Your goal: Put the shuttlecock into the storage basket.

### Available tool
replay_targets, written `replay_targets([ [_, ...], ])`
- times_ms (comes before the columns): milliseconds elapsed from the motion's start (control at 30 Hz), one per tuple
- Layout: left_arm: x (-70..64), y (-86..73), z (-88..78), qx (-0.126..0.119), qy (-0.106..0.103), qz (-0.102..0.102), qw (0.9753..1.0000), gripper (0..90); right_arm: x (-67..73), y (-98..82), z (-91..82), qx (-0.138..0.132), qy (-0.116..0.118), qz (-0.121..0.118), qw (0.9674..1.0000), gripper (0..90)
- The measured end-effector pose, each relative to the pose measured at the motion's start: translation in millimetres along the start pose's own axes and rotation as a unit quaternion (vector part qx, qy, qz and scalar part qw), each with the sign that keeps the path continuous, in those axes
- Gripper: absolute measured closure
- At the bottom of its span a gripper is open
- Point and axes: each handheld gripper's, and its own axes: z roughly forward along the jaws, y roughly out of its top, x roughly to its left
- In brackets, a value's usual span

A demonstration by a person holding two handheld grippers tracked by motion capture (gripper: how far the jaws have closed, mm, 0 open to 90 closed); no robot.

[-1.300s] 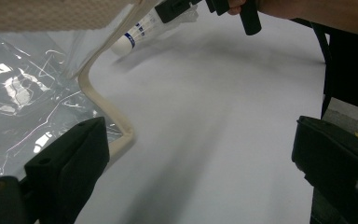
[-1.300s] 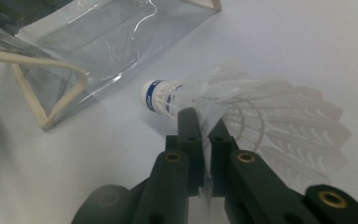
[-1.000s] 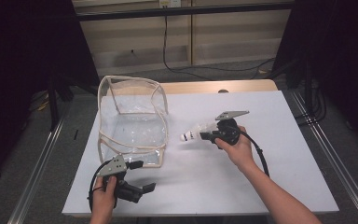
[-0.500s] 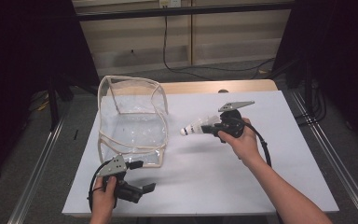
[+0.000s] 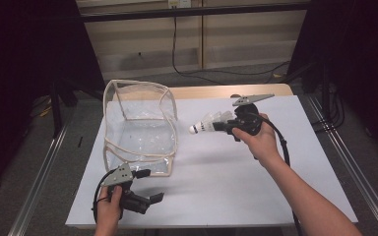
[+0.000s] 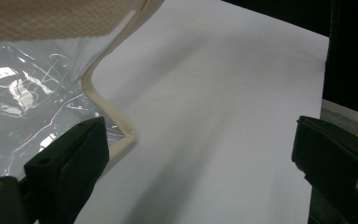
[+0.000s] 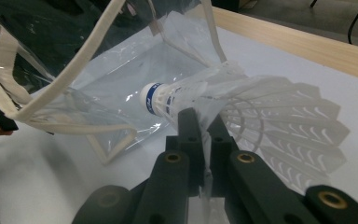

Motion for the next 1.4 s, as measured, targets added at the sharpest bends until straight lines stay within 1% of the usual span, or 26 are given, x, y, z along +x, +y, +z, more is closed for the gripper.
replay_targets([
  [300,0.1,-0.2,-0.3,-0.002,-0.001,0.0,1.0,4.1,6.0,17.8,-7.9,0.0,-0.003,-0.008,1.0,88.5],
  [700,-0.2,-0.3,-0.7,-0.003,0.0,-0.002,1.0,4.1,14.5,37.6,-13.0,-0.004,0.0,-0.016,0.9999,88.5],
  [900,-0.2,-0.4,-0.7,-0.003,0.0,-0.003,1.0,4.1,16.0,46.3,-16.6,-0.011,0.001,-0.01,0.9999,88.5],
  [1033,-0.3,-0.2,-0.7,-0.002,-0.001,-0.002,1.0,4.1,18.6,51.9,-17.8,-0.012,-0.003,-0.014,0.9998,88.5],
  [1167,-0.1,-0.5,-0.8,-0.003,0.0,-0.002,1.0,4.1,22.3,58.2,-18.3,-0.012,-0.002,-0.018,0.9998,88.5],
  [1333,-0.1,-0.4,-0.9,-0.002,-0.001,-0.001,1.0,4.1,26.1,65.5,-18.6,-0.017,-0.003,-0.021,0.9996,88.5],
  [1400,0.0,-0.7,-0.8,-0.005,-0.001,-0.002,1.0,4.1,27.6,68.7,-18.9,-0.02,-0.003,-0.021,0.9996,88.5],
])
